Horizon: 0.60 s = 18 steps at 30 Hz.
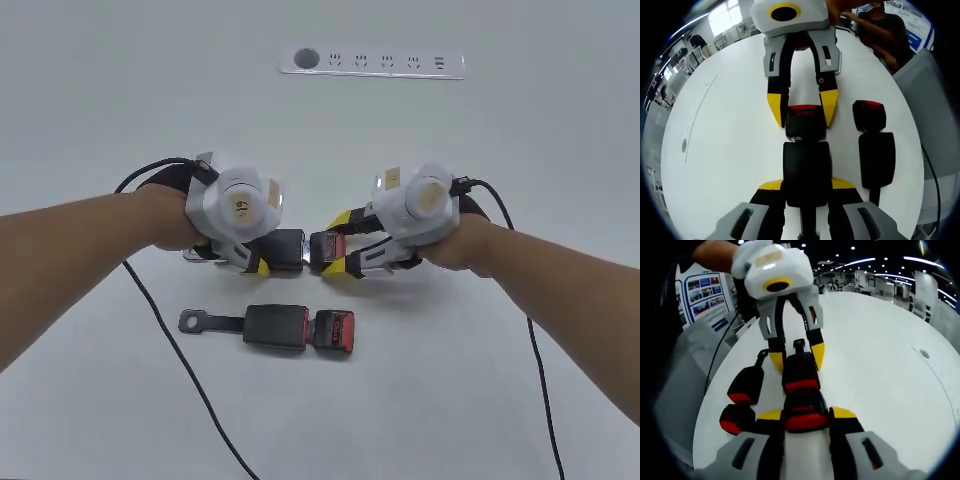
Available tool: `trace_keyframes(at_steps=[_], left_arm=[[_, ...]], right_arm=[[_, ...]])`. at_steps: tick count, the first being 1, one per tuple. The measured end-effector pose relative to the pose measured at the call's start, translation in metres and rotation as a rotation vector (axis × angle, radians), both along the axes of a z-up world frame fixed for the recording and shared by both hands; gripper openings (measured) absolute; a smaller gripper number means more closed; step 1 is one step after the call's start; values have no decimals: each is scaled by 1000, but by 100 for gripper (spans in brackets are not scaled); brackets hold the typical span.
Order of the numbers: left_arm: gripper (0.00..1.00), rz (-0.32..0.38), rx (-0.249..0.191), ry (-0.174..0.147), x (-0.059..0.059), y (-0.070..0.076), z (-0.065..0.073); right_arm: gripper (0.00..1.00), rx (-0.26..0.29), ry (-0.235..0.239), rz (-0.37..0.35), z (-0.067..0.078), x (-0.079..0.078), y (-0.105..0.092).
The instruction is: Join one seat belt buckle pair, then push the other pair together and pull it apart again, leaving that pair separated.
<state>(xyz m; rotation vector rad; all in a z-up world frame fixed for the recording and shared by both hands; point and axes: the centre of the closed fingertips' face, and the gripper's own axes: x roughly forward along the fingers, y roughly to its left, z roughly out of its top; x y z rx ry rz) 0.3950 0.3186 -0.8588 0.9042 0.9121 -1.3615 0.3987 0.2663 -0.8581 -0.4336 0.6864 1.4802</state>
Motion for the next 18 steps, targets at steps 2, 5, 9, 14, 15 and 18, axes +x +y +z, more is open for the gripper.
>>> trace_keyframes(at_steps=[2,5,9,14,15,18], left_arm=[[34,-1,1,0,0,0,0],[34,-5,3,1,0,0,0],[34,-13,2,2,-1,0,1],[34,-8,5,0,-1,0,1],[34,-8,5,-1,-2,0,1],[34,-3,-7,-1,-1,1,1]], right_arm=[[34,-1,-1,-1,0,0,0],[34,0,-1,1,0,0,0],[34,-8,-2,2,1,-1,0],[34,-13,-4,0,1,-1,-1],[34,-14,-5,1,1,-1,-1],[34,-18,-10,4,1,-1,-1]])
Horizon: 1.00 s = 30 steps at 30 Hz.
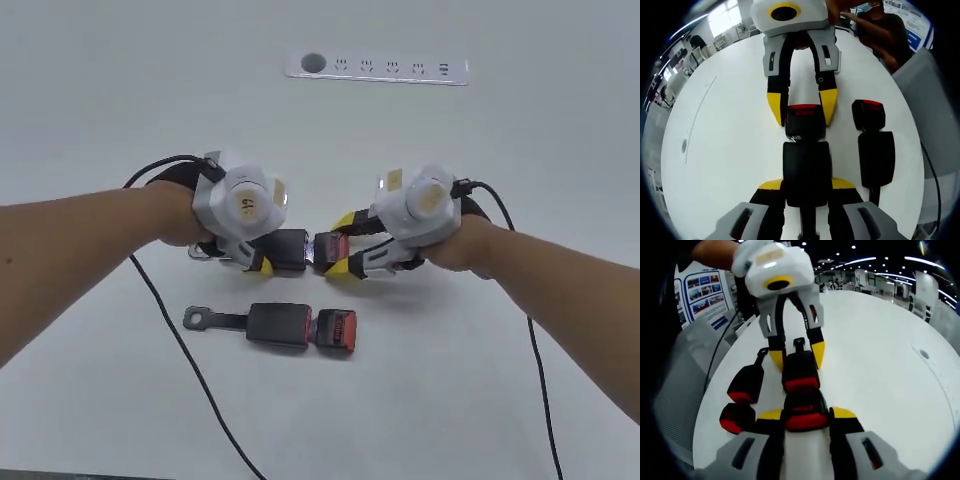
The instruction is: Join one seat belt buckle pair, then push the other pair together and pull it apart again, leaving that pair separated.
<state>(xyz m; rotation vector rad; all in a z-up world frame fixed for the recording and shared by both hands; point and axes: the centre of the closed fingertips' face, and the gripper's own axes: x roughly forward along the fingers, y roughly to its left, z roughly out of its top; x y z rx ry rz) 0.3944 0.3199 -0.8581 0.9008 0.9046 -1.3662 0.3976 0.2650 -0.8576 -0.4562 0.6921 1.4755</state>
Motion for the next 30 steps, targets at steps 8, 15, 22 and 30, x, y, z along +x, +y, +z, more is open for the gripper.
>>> trace_keyframes(at_steps=[8,15,22,30], left_arm=[[34,7,-17,4,0,1,1],[34,5,-15,4,-1,0,2],[34,10,-24,4,0,0,2],[34,10,-25,5,1,0,1]], right_arm=[[34,-11,-6,3,0,0,-14],[34,-8,-11,-6,-1,-2,-18],[35,-4,-7,-30,1,-4,-31],[35,-12,-11,-45,0,-4,-46]])
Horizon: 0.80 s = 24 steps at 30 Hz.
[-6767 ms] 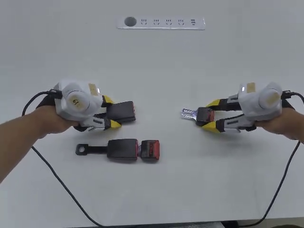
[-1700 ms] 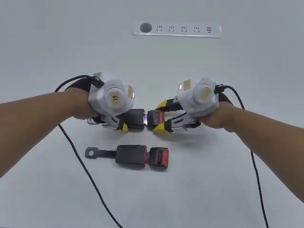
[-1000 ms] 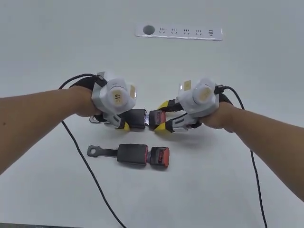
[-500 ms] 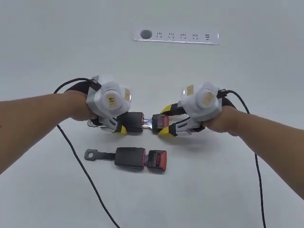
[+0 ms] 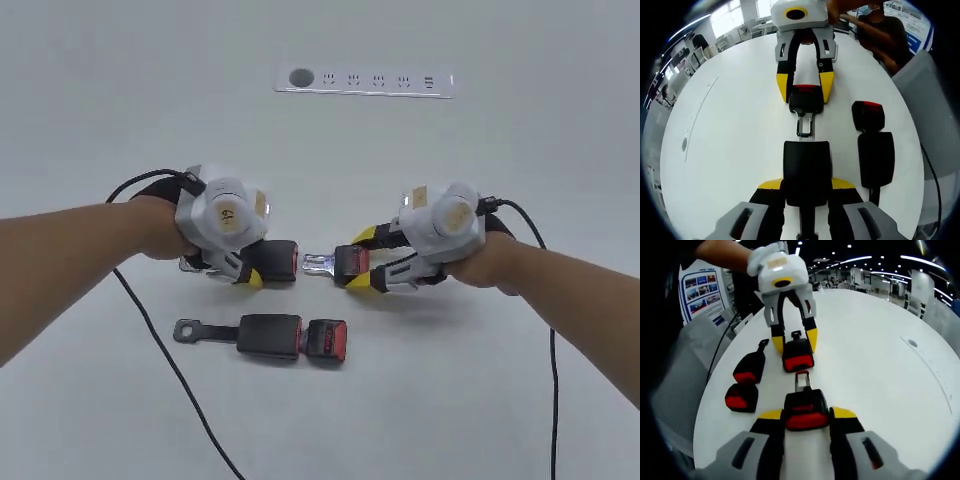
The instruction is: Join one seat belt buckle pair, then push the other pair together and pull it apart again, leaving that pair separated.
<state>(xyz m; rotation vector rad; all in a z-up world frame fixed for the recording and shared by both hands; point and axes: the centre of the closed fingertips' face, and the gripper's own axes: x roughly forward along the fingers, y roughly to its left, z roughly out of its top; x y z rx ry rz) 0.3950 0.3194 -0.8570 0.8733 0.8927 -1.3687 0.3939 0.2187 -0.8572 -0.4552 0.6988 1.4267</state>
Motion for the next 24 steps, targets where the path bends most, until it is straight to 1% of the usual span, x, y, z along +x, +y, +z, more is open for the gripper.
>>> trace_keyframes(at_steps=[5,19,24], left_arm=[[34,0,-1,0,0,0,0],[34,3,-8,1,1,1,-1],[34,3,-5,1,1,1,-2]], right_arm=[[35,-1,1,-6,0,-1,-8],[35,-15,2,-15,6,-5,-32],[35,-19,4,-27,5,-6,-40]])
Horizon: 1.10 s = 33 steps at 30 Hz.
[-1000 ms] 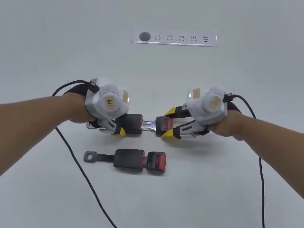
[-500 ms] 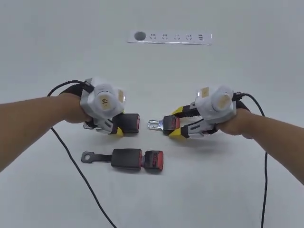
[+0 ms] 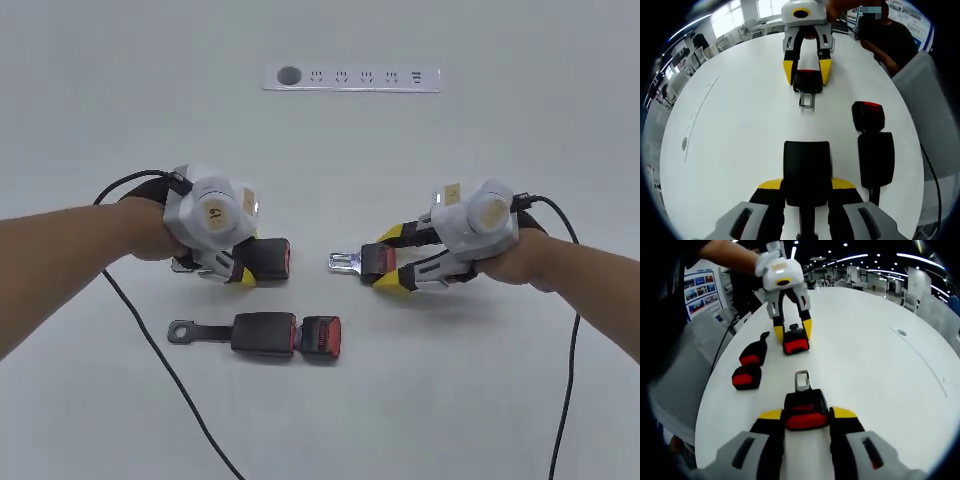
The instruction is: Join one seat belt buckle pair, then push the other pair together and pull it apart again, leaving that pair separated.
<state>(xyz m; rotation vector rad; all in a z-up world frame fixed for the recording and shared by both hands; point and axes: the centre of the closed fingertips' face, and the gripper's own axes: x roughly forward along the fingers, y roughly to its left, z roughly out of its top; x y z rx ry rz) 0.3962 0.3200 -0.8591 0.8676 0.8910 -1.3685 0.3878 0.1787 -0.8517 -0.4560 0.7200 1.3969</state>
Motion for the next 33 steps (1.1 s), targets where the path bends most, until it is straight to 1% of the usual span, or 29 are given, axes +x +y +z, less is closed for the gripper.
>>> trace_keyframes(at_steps=[23,33], left_arm=[[34,0,-1,1,-3,0,1],[34,1,0,2,-3,0,1]], right_arm=[[35,-18,1,-26,-1,-4,-34],[35,-35,-4,-41,-1,-6,-55]])
